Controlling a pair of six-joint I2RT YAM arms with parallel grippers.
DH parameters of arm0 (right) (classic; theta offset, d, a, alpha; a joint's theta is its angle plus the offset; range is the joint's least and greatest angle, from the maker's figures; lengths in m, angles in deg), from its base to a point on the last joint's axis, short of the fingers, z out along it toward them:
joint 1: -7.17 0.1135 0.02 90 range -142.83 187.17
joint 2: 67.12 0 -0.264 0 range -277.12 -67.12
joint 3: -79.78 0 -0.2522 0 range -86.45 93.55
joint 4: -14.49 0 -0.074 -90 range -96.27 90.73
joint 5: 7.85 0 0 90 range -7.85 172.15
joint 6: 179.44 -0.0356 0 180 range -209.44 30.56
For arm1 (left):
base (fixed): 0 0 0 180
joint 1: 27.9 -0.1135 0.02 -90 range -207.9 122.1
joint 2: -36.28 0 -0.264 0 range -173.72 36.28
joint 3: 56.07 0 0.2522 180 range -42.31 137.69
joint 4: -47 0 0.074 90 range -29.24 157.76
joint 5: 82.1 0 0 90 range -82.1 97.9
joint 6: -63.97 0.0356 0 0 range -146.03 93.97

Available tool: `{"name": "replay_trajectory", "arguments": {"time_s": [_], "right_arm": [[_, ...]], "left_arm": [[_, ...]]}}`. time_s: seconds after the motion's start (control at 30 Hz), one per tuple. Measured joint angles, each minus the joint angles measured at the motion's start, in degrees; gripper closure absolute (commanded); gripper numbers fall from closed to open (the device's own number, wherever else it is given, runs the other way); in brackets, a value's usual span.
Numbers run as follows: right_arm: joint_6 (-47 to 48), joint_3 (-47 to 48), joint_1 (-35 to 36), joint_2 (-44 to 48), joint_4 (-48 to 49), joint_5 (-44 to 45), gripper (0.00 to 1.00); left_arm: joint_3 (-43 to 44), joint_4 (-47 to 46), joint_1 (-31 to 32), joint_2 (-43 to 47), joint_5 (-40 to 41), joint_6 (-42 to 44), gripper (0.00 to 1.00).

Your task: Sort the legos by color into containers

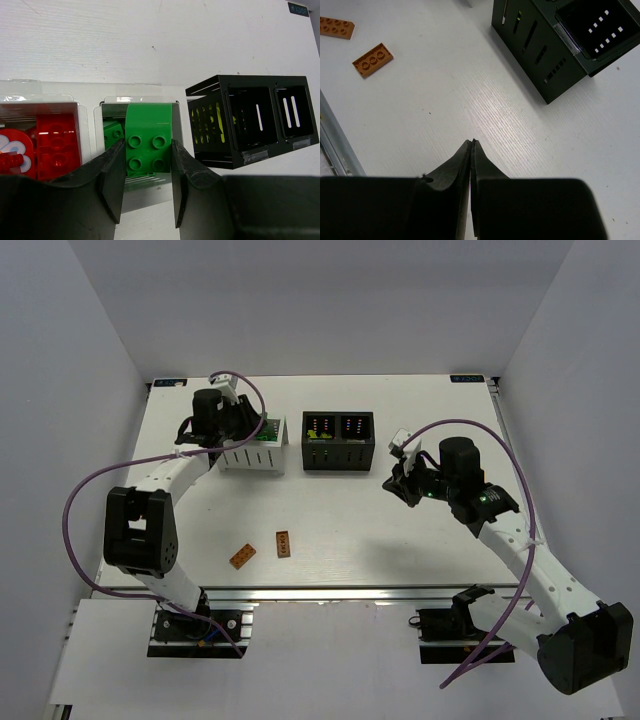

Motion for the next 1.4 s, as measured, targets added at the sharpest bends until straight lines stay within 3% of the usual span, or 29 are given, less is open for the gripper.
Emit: {"name": "replay_trajectory", "arguments": {"time_s": [0.4, 0.6, 0.97, 1.03, 1.17, 1.2, 1.23, 1.33, 1.4], "right_arm": [[0.02, 0.00, 0.00, 0.00, 0.00, 0.00, 0.93], [0.02, 0.00, 0.00, -0.02, 0.00, 0.00, 0.93], [0.02, 0.00, 0.00, -0.33, 0.00, 0.00, 0.93], [0.02, 0.00, 0.00, -0.35, 0.00, -0.02, 0.93], [0.04, 0.00, 0.00, -0.35, 0.00, -0.20, 0.92], [0.07, 0.00, 0.00, -0.35, 0.00, -0.37, 0.91], [0.11, 0.00, 0.00, -0.37, -0.02, -0.59, 0.89], [0.42, -0.02, 0.07, -1.25, 0.02, -1.81, 0.83], [0.81, -0.02, 0.72, -2.89, 0.09, -2.38, 0.81]], "left_arm": [[0.00, 0.02, 0.59, 0.00, 0.28, 0.17, 0.63], [0.00, 0.04, 0.70, 0.00, 0.37, 0.20, 0.49], [0.00, 0.02, 0.74, 0.09, 0.35, 0.20, 0.42], [0.00, 0.04, 0.76, 0.28, 0.33, 0.20, 0.45], [-0.20, 0.00, 0.76, 1.88, 0.28, 0.20, 0.63], [-0.39, -0.02, 0.76, 2.75, 0.24, 0.15, 0.63], [-0.68, -0.04, 0.76, 3.91, 0.15, 0.37, 0.77], [-2.51, -0.04, 0.76, 9.81, -0.50, 1.31, 0.78], [-4.13, -0.94, 0.76, 15.21, -1.07, 1.88, 0.70]]}}
